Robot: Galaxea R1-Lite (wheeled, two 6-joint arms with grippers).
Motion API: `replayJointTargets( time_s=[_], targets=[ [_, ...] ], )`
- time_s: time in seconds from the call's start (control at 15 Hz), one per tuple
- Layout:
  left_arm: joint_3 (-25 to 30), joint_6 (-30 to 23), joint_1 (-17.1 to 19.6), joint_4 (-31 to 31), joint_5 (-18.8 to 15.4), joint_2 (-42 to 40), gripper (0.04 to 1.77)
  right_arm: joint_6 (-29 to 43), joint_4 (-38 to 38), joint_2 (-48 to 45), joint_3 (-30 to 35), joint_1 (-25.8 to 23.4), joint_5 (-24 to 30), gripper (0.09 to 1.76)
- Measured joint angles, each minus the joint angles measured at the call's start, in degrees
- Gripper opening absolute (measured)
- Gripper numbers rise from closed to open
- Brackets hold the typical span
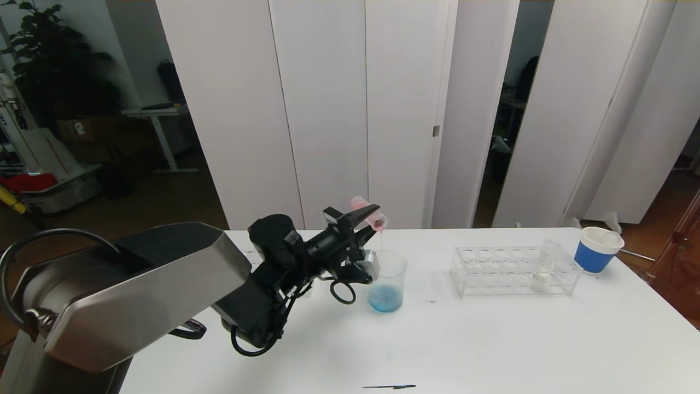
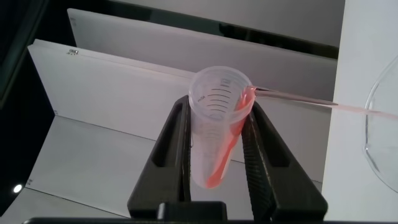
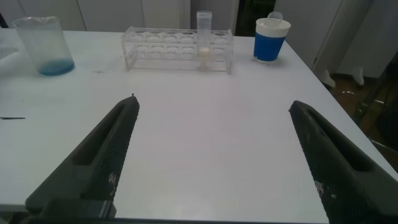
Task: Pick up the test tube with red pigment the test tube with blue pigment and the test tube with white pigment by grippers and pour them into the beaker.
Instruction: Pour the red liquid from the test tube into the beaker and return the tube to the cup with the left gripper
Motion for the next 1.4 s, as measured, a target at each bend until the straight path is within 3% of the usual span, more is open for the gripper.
replayJointTargets(
  time_s=[1.4],
  targets=[
    [-3.1,1.7,0.0,0.0,0.1,-0.5,0.58,0.0,0.0,0.0,0.0,0.0,0.0,1.73]
  ],
)
